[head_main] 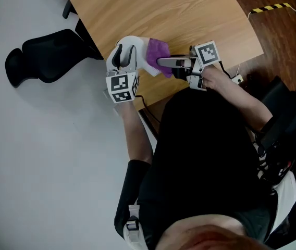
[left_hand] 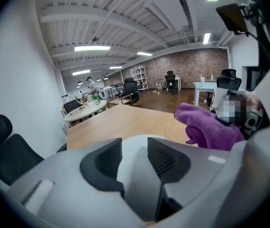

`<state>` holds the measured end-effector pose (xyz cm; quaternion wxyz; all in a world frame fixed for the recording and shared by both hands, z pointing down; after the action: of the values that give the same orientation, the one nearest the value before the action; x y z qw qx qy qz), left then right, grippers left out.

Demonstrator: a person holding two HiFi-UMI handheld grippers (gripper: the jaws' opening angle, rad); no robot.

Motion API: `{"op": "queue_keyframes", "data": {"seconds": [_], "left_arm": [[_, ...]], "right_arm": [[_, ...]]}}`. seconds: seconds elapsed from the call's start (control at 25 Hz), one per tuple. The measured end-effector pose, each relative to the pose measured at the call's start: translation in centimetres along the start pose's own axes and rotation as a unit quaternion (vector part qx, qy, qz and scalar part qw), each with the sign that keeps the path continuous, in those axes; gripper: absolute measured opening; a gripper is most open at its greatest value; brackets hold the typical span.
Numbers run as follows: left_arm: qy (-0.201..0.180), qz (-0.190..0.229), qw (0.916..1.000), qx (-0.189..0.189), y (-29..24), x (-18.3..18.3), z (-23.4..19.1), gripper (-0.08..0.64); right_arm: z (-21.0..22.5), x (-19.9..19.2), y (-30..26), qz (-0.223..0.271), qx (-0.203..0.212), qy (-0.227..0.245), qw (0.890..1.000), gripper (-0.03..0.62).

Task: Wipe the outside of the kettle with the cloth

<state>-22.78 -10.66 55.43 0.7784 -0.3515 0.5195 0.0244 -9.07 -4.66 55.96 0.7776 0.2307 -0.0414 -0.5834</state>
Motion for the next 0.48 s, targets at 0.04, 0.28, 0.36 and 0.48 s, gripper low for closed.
{"op": "queue_keyframes", "data": {"seconds": [0.04, 0.28, 0.36, 0.48], "left_arm": [[-0.003, -0.003, 1.0, 0.002, -0.3, -0.3, -0.1, 0.138], [0.001, -0.005, 1.0, -0.003, -0.9, -1.1, -0.5, 0.141], [0.0, -0.004, 1.0, -0.002, -0.8, -1.1, -0.4, 0.141], [-0.002, -0.002, 1.0, -0.002, -0.7, -0.9, -0.5, 0.141]], "right_arm": [[0.4, -0.3, -0.3, -0.006, -0.001, -0.002, 1.0, 0.052], [4.5, -1.2, -0.5, -0.024, -0.024, -0.006, 0.999, 0.054], [5.4, -1.1, -0.3, -0.026, -0.033, 0.001, 0.999, 0.054], [7.3, -1.3, -0.2, -0.028, -0.047, -0.005, 0.999, 0.054]]}}
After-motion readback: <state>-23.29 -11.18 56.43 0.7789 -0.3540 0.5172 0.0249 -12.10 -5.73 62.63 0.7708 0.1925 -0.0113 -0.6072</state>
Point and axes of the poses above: the fingertips, and each gripper's own axes: y backward along the fingers, z to its right, x out of its top, the point moved 4 cm from there along y, backward along the fingers
